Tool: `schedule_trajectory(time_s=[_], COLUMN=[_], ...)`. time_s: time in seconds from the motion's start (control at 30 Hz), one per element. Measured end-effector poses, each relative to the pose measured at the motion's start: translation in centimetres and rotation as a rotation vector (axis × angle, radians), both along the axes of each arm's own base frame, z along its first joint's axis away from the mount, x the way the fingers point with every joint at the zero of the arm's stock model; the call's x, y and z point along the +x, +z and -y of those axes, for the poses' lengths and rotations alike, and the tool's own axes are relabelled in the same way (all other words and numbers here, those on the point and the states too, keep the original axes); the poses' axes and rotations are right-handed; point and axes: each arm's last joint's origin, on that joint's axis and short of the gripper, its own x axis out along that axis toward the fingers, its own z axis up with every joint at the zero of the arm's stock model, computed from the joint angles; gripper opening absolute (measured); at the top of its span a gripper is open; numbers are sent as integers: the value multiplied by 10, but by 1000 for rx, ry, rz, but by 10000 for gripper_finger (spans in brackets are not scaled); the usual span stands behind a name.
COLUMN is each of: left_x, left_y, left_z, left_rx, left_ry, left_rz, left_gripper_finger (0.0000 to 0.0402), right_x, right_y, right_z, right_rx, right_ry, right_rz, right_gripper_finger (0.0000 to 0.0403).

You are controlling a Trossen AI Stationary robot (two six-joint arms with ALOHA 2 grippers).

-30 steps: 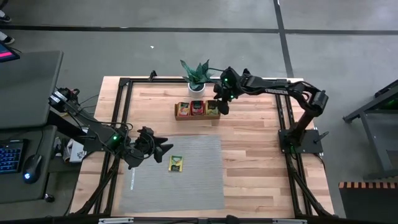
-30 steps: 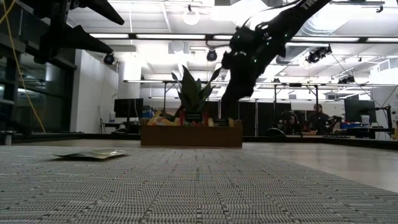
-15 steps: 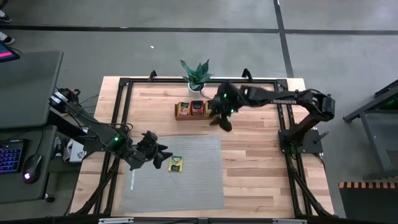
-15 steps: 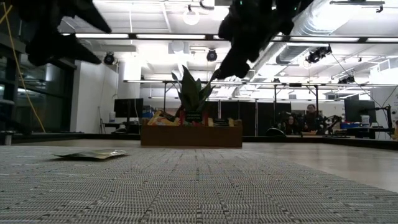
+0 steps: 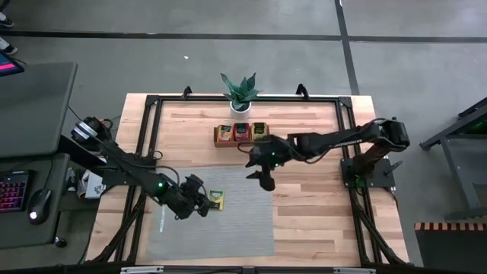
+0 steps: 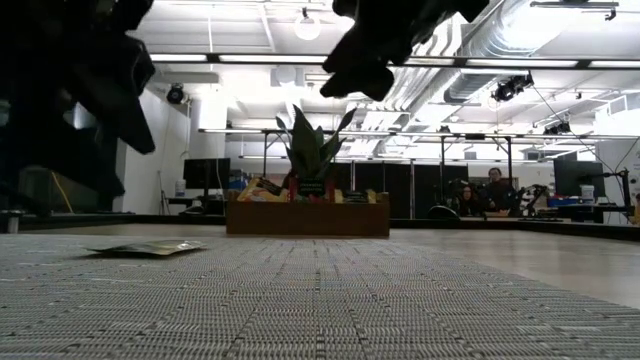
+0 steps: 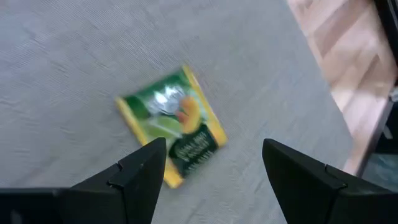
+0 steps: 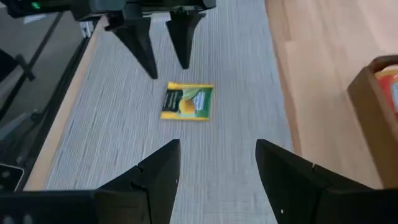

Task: Pick & Place Tea
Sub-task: Put the yellow tea bag into the right section of the wooden organizer

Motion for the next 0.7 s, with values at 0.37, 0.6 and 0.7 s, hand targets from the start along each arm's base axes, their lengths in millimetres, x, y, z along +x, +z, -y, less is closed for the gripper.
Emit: schedule_trajectory(time_s=[0.37,0.6,0.7], left_x=[8,7,6], left_y=[-29,-30,-31], left_z=[8,7,7], left_rx=[-114,-132,-131], left_ry=[84,111,102], left_rz=[-105,-120,-135], left_gripper_finger=[264,264,264], right_x=[20,40,45], right_y=[-30,-48,-54], right_z=[-23,-31,-33], right_rx=[138,253,273], right_ry=[-63,-99,-79], right_rz=[-40,23,47], right_gripper_finger=[204,204,204])
